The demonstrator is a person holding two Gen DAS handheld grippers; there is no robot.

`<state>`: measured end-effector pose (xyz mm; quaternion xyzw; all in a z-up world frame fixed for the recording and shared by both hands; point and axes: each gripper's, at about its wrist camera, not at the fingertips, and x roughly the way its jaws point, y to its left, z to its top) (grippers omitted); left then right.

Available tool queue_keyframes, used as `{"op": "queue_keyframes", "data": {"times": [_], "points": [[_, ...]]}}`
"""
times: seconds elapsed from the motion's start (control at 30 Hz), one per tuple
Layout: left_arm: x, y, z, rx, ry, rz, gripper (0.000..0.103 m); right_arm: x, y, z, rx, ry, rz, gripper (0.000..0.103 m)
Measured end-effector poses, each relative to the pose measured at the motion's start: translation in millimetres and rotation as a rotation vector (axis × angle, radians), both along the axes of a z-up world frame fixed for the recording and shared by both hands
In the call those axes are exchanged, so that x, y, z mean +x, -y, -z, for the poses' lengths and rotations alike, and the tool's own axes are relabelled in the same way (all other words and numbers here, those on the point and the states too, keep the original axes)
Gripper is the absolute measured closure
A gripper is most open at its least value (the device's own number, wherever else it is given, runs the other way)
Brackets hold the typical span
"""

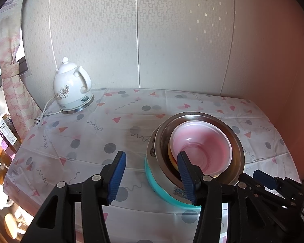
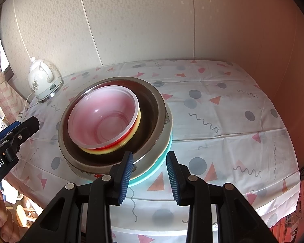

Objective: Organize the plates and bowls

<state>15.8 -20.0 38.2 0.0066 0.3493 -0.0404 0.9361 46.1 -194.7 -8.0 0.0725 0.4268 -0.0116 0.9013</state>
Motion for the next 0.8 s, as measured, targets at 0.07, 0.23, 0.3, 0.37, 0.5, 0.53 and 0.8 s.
{"op": "queue_keyframes", "data": {"times": [0.07, 0.23, 0.3, 0.37, 0.5, 0.53, 0.8], "points": [[0.0, 0.0, -0.1, 0.003, -0.001, 0.001, 0.048, -0.3, 0.1, 0.1, 0.000, 0.000, 0.000, 0.068], [-1.1, 2.4, -1.3, 0.009, 0.004, 0.015, 0.048, -0.2, -0.2, -0.3, 0.000, -0.001, 0.000, 0.068], [-1.1, 3.9, -1.2, 0.009, 0.004, 0.023, 0.046, -0.1, -0.1, -0.3, 0.000, -0.002, 0.000, 0.068], [-1.6, 5.1, -1.9, 0.009, 0.007, 0.028, 0.040, -0.2, -0.1, 0.0, 0.000, -0.004, 0.000, 0.068], [-3.3, 7.5, -4.1, -0.001, 0.022, 0.047, 0.037, 0.0, -0.4, 1.6, 0.000, -0.010, -0.001, 0.068], [-3.5, 7.7, -4.5, -0.009, 0.024, 0.054, 0.037, 0.0, -0.4, 1.9, 0.000, -0.011, -0.001, 0.068], [-0.5, 4.2, -4.6, -0.045, 0.018, 0.065, 0.035, 0.3, 9.9, -3.5, 0.019, 0.012, 0.029, 0.068]]}}
